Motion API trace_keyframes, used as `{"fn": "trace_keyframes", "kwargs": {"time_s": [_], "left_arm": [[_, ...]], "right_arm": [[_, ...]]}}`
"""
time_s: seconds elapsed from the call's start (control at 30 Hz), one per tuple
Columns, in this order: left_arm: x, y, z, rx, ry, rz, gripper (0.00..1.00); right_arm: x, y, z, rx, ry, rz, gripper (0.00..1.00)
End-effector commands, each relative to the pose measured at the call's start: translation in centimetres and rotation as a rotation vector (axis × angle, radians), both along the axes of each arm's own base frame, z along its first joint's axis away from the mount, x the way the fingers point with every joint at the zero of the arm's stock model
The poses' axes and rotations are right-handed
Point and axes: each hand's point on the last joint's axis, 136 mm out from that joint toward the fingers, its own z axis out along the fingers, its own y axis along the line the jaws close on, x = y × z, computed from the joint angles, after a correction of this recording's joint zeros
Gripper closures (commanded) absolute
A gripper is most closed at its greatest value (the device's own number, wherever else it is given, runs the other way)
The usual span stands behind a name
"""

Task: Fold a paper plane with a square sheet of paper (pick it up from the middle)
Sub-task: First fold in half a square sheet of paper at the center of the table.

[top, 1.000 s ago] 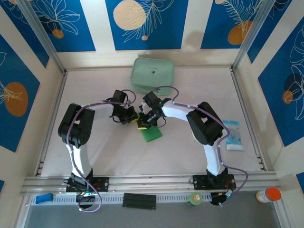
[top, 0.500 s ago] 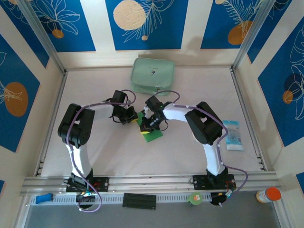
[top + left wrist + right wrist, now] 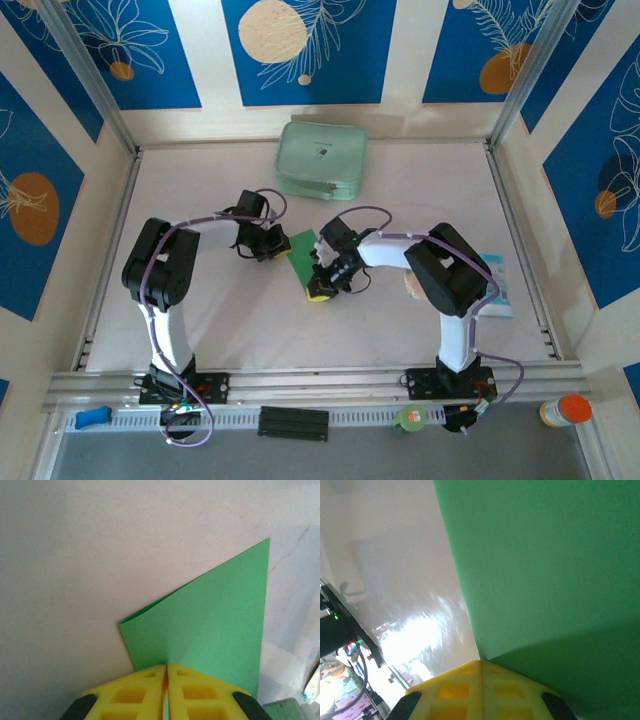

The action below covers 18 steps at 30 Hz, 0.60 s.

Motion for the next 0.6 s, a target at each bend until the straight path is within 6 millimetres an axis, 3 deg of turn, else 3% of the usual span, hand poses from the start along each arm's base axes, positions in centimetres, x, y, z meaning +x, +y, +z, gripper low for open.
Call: {"fn": "trace_keyframes", "kwargs": {"time_s": [0.0,0.13,0.23,0.3,0.4,0.57], "left_arm": [[-1.1,1.0,-2.4,0.069,0.039,-0.025,0.85],[-0.2,-0.4,0.1,-0.007,-0.038,-0.077,0.78],[0.8,-1.3,4.0,-0.065,-0.127,-0.085,0.71],[1.4,-1.2,6.8,-0.076,-0.19,-0.064,0.64],[1.7,0.0,9.2,-0.046,-0.244,-0.002,0.56],[0.2,2.7,10.2,0.005,-0.241,0.095,0.39]], "right_arm": [[-1.7,-0.8,1.5,0.003,0.017,0.029,0.99],[1.0,-1.2,4.5,0.022,-0.136,-0.037,0.98],[3.8,-2.3,6.1,0.015,-0.247,-0.13,0.96],[5.6,-3.3,5.8,-0.038,-0.305,-0.177,0.93],[7.3,-3.4,5.0,-0.094,-0.328,-0.193,0.9],[8.9,-1.9,3.7,-0.141,-0.306,-0.201,0.84]]}}
